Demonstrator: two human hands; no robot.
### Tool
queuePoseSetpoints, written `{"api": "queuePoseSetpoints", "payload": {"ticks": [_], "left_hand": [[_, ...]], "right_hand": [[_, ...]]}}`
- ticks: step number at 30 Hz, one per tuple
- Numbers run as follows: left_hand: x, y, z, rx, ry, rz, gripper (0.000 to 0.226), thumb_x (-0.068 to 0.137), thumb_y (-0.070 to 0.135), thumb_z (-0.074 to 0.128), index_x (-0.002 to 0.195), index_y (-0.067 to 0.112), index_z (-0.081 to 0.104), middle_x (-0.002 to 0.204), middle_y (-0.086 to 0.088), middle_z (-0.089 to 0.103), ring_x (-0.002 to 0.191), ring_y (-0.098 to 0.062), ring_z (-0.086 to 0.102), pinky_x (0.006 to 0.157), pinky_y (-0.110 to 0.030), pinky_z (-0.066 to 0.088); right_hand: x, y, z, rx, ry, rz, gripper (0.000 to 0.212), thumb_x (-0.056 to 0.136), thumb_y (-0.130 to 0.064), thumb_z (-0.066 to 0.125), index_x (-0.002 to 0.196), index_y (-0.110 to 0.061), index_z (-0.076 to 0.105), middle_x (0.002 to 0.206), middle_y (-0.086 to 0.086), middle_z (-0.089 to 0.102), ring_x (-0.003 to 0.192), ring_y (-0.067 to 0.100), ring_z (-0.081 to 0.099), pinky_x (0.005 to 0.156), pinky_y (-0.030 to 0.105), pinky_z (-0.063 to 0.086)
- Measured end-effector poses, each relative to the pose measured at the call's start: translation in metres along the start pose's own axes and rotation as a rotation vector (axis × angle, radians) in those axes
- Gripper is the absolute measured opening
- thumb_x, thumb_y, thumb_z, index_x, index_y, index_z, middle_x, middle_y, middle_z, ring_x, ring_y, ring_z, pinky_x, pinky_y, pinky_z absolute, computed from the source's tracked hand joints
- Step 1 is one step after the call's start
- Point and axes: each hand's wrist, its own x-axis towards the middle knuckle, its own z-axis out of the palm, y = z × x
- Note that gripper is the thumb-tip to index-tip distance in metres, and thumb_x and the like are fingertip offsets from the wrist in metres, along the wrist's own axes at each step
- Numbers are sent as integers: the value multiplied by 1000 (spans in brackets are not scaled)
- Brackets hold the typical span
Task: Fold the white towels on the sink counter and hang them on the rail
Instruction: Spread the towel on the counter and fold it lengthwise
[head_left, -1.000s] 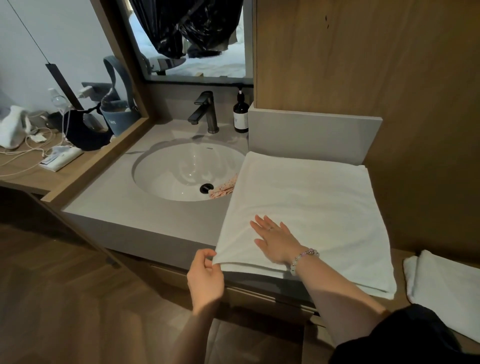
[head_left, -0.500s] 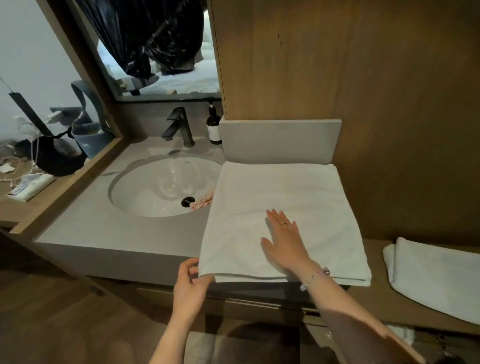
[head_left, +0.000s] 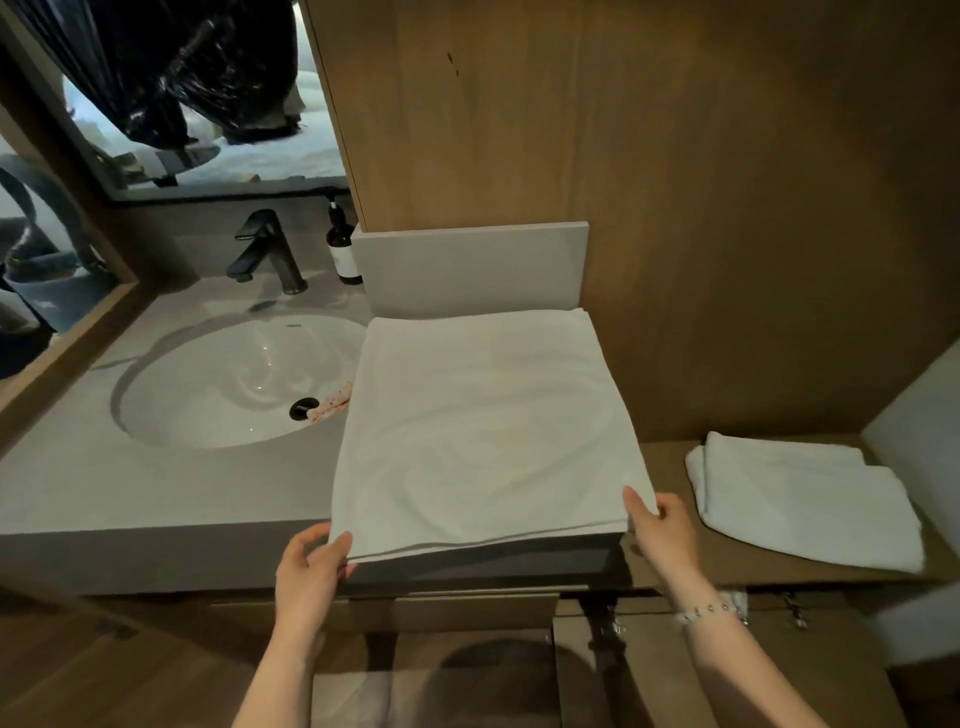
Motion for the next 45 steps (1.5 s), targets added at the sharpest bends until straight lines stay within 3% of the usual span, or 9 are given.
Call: {"api": "queuePoseSetpoints", "payload": {"ticks": [6,12,16,19,22,26,35,39,45], "left_hand": [[-5,-5,-2,15,0,-14,31,88,9,62,117,10,52,115,-20,62,100,-31,62,91,-41,49],[-5,0,-6,-6,33,18,35,86,8,64,118,15,49,115,-17,62,104,-32,61,96,-48,47],[-10,2,-4,2,76,64,9,89,3,59,92,11,56,102,-16,62,100,-32,60,83,-36,48],[-10,5,-6,28,41,73,18,90,-1,54,84,13,63,103,-15,63,104,-30,59,87,-35,47],[-8,8,-8,107,-15,91,22,93,1,50,105,11,66,123,-12,59,119,-28,52,104,-39,41],[-5,17,-12,140,-79,110,31,94,-1,48,117,13,63,133,-10,54,127,-27,45,108,-39,35],[-9,32,-32,167,-351,85,42,88,-11,48,116,19,59,114,-3,61,105,-14,56,82,-24,44],[-8,36,-33,186,-311,157,42,85,-12,53,113,19,58,105,3,64,98,-8,59,89,-28,46],[-6,47,-29,190,-244,238,26,86,2,61,109,14,62,98,1,68,93,-9,62,82,-20,44]], "right_hand": [[-2,5,-11,336,66,114,15,91,-18,60,99,-5,62,96,12,65,82,17,61,63,23,48],[-2,8,-17,584,28,269,12,87,-6,63,98,-8,59,107,15,63,93,22,61,73,26,47],[-1,5,-22,639,4,250,23,87,5,59,105,-6,53,107,17,58,94,25,60,82,30,50],[-2,3,-28,623,-45,244,36,87,10,55,118,-7,47,111,19,54,102,29,57,99,37,45],[-1,2,-35,493,-100,223,15,88,8,53,96,-4,55,108,17,59,99,26,59,93,34,47],[3,-8,-46,204,-128,87,26,91,3,52,94,-18,67,115,5,57,97,21,58,88,33,50],[1,-24,-55,197,-231,24,38,89,10,43,103,-16,67,119,11,57,96,23,57,91,32,48],[3,-28,-65,385,-373,34,56,84,23,35,123,-8,59,118,9,61,110,20,58,97,32,42],[7,-32,-70,252,-358,-69,44,89,13,48,123,-13,59,108,0,66,102,12,61,79,20,54]]}}
